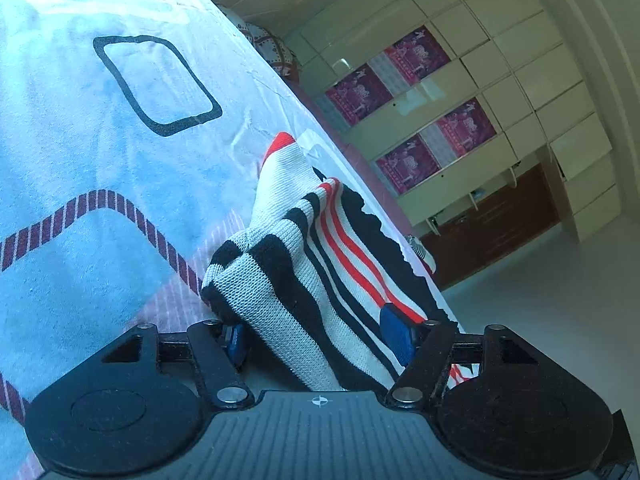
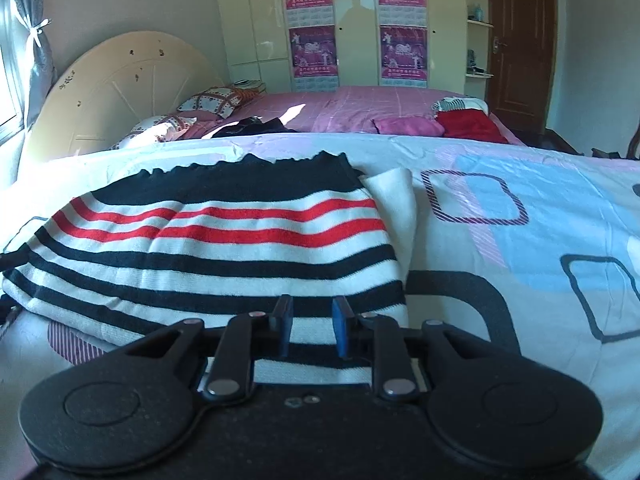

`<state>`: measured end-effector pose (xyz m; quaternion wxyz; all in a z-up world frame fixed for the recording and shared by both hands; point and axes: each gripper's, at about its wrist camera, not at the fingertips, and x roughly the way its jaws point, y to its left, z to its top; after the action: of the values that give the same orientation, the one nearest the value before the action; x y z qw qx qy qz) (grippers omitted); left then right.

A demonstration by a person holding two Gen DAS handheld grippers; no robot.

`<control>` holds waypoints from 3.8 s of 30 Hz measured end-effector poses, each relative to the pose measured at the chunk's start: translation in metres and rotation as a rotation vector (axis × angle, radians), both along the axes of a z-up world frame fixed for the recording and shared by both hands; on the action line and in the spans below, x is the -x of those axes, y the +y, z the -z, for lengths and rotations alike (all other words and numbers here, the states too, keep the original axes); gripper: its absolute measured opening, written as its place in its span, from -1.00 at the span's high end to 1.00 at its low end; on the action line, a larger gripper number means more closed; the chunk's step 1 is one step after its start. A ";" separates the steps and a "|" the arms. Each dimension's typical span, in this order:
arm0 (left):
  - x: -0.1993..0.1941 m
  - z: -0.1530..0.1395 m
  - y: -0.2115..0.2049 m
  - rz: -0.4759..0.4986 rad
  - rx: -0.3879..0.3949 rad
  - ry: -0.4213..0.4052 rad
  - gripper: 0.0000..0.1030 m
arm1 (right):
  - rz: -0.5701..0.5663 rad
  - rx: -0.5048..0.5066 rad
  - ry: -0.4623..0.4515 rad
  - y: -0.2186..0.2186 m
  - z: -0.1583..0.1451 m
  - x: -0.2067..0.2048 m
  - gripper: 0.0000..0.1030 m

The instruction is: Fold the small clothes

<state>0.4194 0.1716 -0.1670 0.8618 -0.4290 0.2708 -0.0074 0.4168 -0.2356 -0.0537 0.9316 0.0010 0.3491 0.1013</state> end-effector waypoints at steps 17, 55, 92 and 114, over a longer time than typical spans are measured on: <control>-0.032 0.018 0.008 -0.022 -0.028 0.003 0.59 | -0.204 -0.034 -0.012 0.098 0.008 -0.065 0.95; -0.029 0.010 0.003 0.029 -0.152 -0.007 0.61 | -0.201 -0.004 0.050 0.120 0.028 -0.078 0.99; -0.059 -0.120 -0.259 0.580 -0.441 -0.195 0.63 | 0.048 -0.405 0.067 -0.090 0.016 -0.034 0.76; -0.057 -0.109 -0.178 0.400 -0.491 0.074 -0.42 | -0.061 -0.801 0.294 -0.120 0.047 -0.082 -0.04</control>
<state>0.4768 -0.0067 -0.0578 0.9106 -0.1465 0.3745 -0.0957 0.4986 -0.3560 -0.1003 0.7946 0.3670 0.4109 0.2551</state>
